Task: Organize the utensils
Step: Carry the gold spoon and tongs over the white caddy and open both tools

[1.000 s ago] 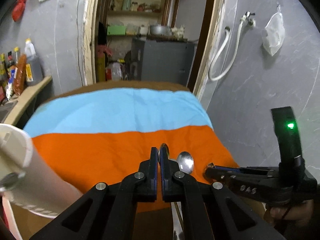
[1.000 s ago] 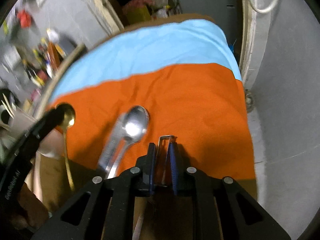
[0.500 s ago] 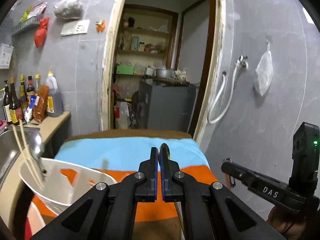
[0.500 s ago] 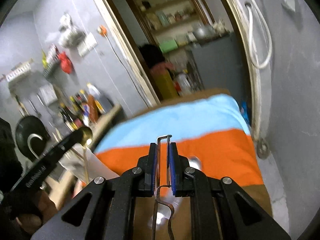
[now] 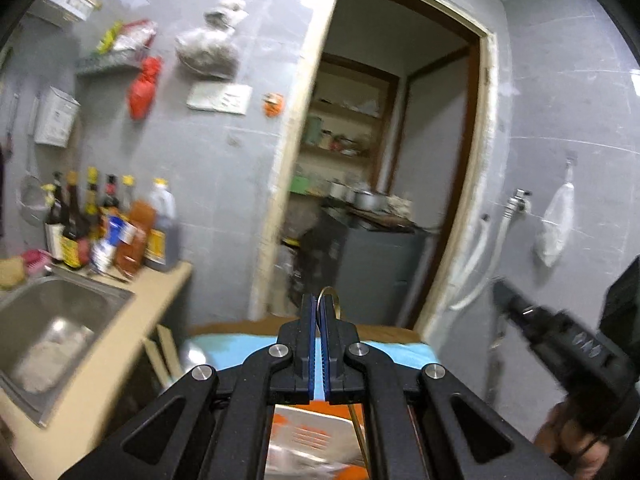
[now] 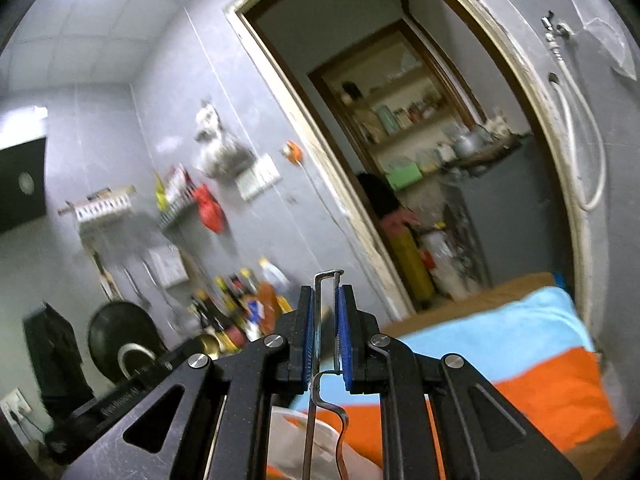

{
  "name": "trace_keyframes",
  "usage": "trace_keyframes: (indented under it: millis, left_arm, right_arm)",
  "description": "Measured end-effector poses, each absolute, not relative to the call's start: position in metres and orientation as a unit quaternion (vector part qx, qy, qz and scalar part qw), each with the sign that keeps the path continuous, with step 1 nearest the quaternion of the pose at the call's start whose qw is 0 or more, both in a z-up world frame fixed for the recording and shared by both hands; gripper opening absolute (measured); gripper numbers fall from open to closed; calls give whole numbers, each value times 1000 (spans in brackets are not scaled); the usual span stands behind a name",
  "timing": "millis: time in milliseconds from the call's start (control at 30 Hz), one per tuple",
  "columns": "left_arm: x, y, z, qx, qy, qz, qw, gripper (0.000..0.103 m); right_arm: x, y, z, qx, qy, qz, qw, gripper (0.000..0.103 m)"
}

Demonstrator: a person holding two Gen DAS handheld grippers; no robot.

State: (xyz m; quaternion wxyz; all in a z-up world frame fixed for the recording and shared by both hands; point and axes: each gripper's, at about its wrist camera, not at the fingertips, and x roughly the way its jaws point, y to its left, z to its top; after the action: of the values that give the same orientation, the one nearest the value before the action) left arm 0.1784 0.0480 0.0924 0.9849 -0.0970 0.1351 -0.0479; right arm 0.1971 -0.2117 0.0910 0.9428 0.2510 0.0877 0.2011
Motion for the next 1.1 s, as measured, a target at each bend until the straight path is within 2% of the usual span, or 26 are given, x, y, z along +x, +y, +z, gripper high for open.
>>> trace_keyframes:
  millis: [200, 400, 733, 1100]
  left_arm:
    - [194, 104, 90, -91, 117, 19, 989, 3]
    - [210, 131, 72, -86, 103, 54, 989, 3]
    - [225, 121, 34, -74, 90, 57, 992, 3]
    - [224, 114, 20, -65, 103, 43, 992, 3]
  right_arm:
    - [208, -170, 103, 265, 51, 215, 939, 11]
    - [213, -139, 89, 254, 46, 207, 944, 11]
    - [208, -102, 64, 192, 30, 139, 971, 11]
    - [212, -92, 60, 160, 34, 132, 978, 11]
